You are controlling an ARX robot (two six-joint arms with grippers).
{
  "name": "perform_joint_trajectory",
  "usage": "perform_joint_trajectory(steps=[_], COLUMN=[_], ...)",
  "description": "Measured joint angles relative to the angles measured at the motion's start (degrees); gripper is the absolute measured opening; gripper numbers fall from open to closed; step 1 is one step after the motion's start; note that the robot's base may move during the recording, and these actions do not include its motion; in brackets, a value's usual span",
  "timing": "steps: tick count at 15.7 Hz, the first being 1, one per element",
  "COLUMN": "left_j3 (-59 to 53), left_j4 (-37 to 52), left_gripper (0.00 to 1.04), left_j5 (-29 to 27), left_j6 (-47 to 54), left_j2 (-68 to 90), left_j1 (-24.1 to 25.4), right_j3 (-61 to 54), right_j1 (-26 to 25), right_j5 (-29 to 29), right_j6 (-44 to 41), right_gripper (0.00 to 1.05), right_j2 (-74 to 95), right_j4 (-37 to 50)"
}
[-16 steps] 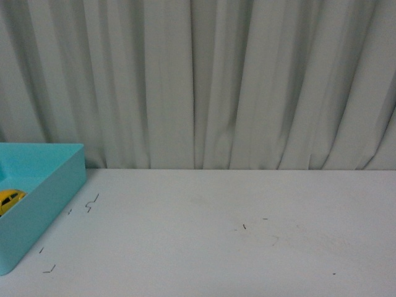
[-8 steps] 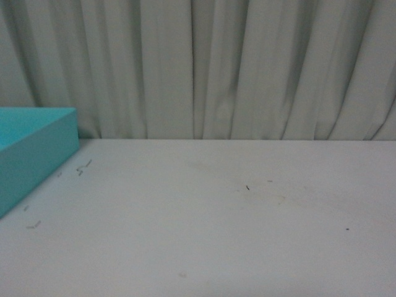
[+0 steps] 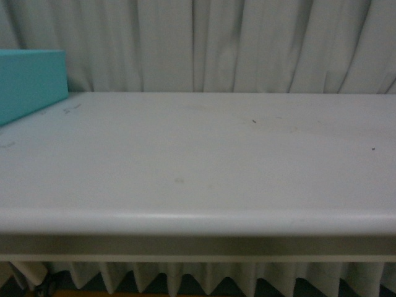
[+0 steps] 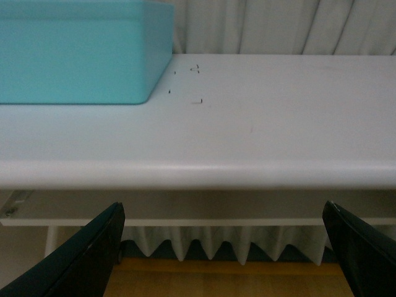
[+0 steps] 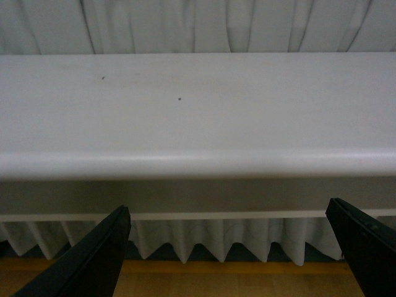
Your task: Wind up and store yellow beetle toy
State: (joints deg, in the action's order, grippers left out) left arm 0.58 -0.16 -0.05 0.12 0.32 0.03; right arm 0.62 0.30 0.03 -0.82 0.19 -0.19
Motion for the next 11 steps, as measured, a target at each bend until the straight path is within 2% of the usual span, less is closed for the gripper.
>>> perform_joint_trajectory(steps=[11], left_j3=[0.00], left_j4=[-0.26], left_gripper=[0.98], left_j5=[0.11], left_j6=[0.02], left_j2=[0.00], left_j1=[0.00], right_j3=[0.00], right_j1=[0.00], right_j5=[0.00], right_j6=[0.02], right_gripper=[0.98], right_j2=[0.00], right_j4=[-0.28])
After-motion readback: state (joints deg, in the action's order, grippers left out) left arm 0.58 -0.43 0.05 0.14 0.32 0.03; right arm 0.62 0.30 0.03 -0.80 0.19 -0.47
